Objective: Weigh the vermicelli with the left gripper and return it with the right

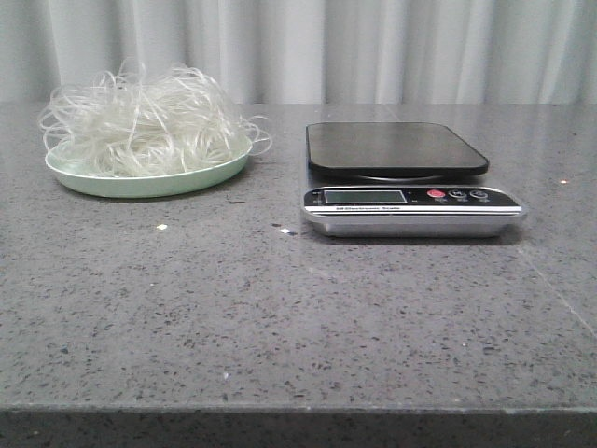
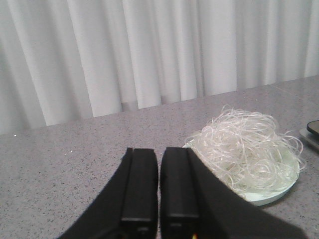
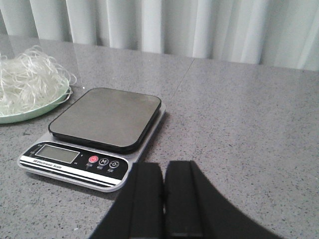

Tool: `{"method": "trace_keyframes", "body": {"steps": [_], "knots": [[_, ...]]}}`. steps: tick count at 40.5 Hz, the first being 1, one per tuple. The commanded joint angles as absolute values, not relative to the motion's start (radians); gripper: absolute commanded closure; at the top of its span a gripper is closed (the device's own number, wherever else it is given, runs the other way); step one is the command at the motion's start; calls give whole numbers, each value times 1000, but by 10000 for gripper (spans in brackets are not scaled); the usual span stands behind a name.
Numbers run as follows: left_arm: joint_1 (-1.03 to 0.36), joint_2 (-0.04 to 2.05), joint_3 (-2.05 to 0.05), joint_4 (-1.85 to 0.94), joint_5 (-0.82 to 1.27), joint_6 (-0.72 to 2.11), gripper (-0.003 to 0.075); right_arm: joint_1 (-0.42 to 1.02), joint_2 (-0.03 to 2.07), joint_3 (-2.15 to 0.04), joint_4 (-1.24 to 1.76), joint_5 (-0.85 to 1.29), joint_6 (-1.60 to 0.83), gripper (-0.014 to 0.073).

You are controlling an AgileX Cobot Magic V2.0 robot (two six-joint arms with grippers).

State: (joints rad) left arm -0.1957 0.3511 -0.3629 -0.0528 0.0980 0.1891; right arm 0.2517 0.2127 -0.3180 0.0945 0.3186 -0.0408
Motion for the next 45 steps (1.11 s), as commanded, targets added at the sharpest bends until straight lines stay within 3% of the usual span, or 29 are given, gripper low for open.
{"method": "trace_keyframes", "body": {"steps": [1, 45], "knots": [[-201, 355, -390, -62, 27, 179, 584, 246, 192, -322, 91, 206, -40, 441], [-182, 338, -386, 17, 53, 147, 584, 246, 190, -318, 91, 205, -40, 443]]}}
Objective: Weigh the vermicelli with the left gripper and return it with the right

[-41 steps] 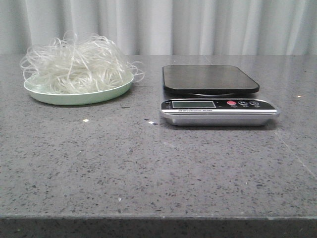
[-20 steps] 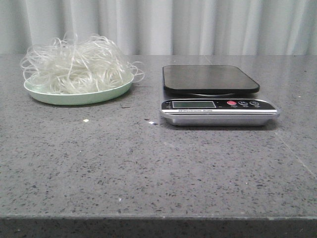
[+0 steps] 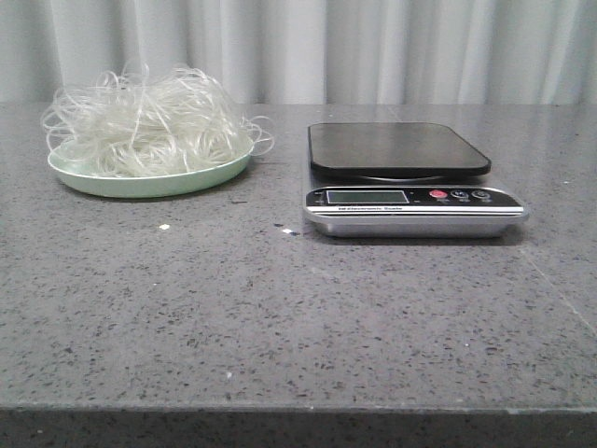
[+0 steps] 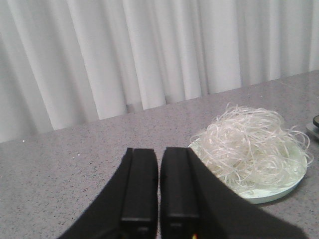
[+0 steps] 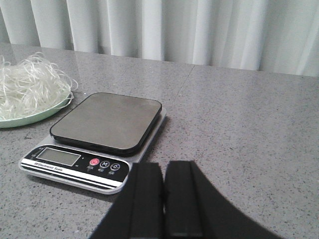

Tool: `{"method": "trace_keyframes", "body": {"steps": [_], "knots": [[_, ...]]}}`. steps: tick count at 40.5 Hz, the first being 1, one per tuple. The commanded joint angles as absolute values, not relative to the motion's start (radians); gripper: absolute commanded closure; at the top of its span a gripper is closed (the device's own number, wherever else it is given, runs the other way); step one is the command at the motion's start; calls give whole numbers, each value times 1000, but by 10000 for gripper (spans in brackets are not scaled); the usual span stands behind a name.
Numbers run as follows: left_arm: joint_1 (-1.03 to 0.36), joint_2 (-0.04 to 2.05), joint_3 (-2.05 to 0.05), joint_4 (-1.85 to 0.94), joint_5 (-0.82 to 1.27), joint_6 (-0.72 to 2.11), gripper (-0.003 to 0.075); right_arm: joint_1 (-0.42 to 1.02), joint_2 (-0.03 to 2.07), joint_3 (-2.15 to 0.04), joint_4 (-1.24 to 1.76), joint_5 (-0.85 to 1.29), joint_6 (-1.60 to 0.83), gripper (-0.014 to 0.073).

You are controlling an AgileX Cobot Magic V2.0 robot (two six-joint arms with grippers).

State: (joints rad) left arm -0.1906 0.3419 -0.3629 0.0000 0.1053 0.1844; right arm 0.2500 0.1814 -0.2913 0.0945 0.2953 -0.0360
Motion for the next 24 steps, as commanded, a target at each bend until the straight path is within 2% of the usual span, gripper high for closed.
{"method": "trace_keyframes", "body": {"steps": [1, 4, 24], "knots": [[-176, 332, -384, 41, 67, 112, 584, 246, 190, -318, 91, 205, -40, 443], [-164, 301, -374, 81, 101, 41, 584, 246, 190, -318, 91, 205, -40, 443], [-50, 10, -80, 25, 109, 41, 584, 246, 190, -318, 91, 206, -40, 443]]}}
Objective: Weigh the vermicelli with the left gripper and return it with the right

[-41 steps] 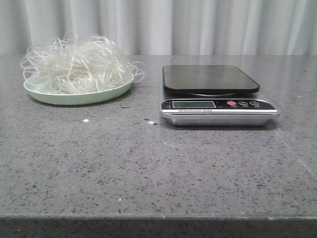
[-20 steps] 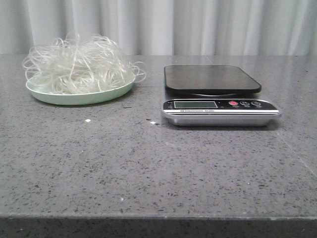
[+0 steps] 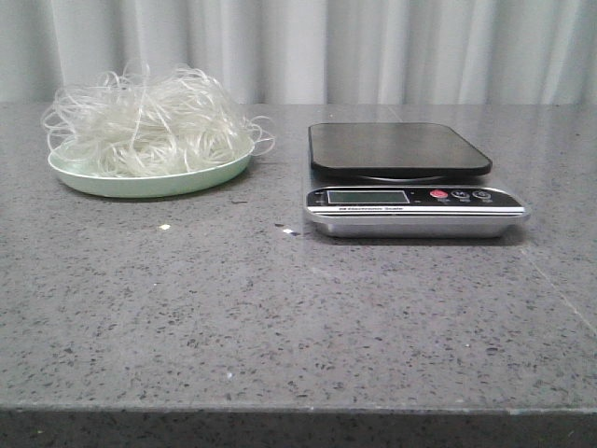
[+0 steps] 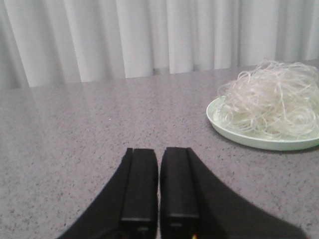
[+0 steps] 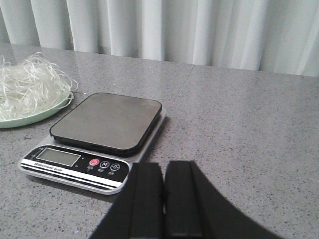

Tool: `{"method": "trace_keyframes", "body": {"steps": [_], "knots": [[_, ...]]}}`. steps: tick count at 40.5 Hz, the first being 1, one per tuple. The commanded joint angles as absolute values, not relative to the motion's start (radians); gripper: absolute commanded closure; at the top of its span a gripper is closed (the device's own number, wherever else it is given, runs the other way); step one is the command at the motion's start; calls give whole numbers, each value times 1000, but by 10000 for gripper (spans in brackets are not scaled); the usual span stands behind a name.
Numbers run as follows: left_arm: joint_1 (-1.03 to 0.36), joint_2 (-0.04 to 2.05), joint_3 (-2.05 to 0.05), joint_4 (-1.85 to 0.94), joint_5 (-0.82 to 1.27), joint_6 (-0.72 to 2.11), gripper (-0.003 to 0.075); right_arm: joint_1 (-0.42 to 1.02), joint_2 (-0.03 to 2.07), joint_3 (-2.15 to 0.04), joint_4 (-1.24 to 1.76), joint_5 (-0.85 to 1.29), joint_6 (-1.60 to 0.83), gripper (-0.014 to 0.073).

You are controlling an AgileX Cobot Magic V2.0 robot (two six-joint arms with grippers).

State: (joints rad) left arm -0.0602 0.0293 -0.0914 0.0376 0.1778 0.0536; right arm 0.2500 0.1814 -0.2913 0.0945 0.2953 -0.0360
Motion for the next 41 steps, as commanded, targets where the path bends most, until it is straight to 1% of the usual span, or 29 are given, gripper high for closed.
{"method": "trace_keyframes", "body": {"steps": [1, 8, 12, 41], "knots": [[-46, -2, -64, 25, 109, 41, 584, 246, 190, -318, 91, 206, -40, 443], [-33, -26, 11, -25, 78, 41, 584, 246, 190, -318, 91, 207, -40, 443], [-33, -26, 10, -36, 111, 41, 584, 246, 190, -318, 91, 207, -40, 443], [-33, -26, 10, -36, 109, 41, 584, 246, 190, -318, 91, 207, -40, 443]]}}
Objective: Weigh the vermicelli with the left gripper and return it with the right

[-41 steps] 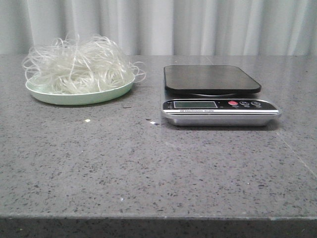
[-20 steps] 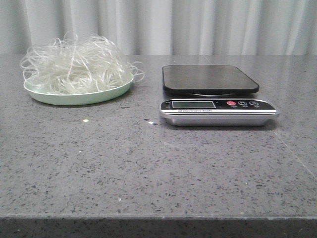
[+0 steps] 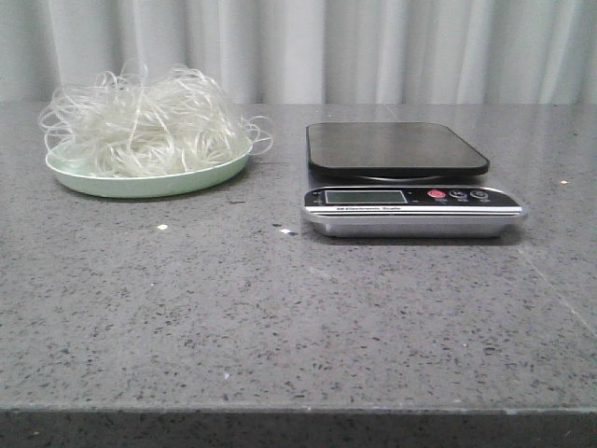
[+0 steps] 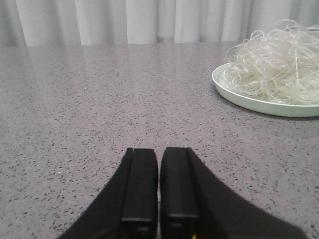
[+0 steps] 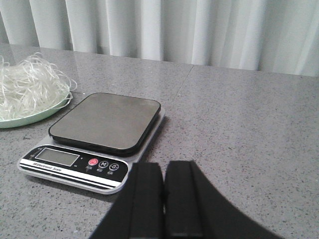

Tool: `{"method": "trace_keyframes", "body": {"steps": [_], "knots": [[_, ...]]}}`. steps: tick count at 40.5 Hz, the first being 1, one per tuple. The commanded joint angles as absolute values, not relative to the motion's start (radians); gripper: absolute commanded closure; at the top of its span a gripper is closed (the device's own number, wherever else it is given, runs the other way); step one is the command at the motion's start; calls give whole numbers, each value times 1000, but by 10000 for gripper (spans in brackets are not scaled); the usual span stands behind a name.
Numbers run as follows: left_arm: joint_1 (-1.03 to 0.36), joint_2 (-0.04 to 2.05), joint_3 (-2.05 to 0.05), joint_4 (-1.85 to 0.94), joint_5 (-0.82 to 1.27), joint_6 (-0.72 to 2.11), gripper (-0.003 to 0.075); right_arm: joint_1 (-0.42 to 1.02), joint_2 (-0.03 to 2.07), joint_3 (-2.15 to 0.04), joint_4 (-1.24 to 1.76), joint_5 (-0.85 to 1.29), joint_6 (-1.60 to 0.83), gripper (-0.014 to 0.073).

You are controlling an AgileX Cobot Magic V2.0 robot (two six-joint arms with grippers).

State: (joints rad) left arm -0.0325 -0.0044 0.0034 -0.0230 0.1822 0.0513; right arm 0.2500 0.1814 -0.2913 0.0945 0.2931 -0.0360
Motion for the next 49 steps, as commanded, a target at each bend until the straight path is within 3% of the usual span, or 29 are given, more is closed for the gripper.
{"method": "trace_keyframes", "body": {"steps": [1, 22, 49], "knots": [[-33, -26, 10, -36, 109, 41, 584, 246, 190, -318, 91, 207, -40, 443], [-33, -26, 10, -36, 109, 41, 584, 239, 190, -318, 91, 203, -42, 443], [-33, -26, 10, -36, 109, 41, 584, -31, 136, -97, 92, 108, -42, 443]]}}
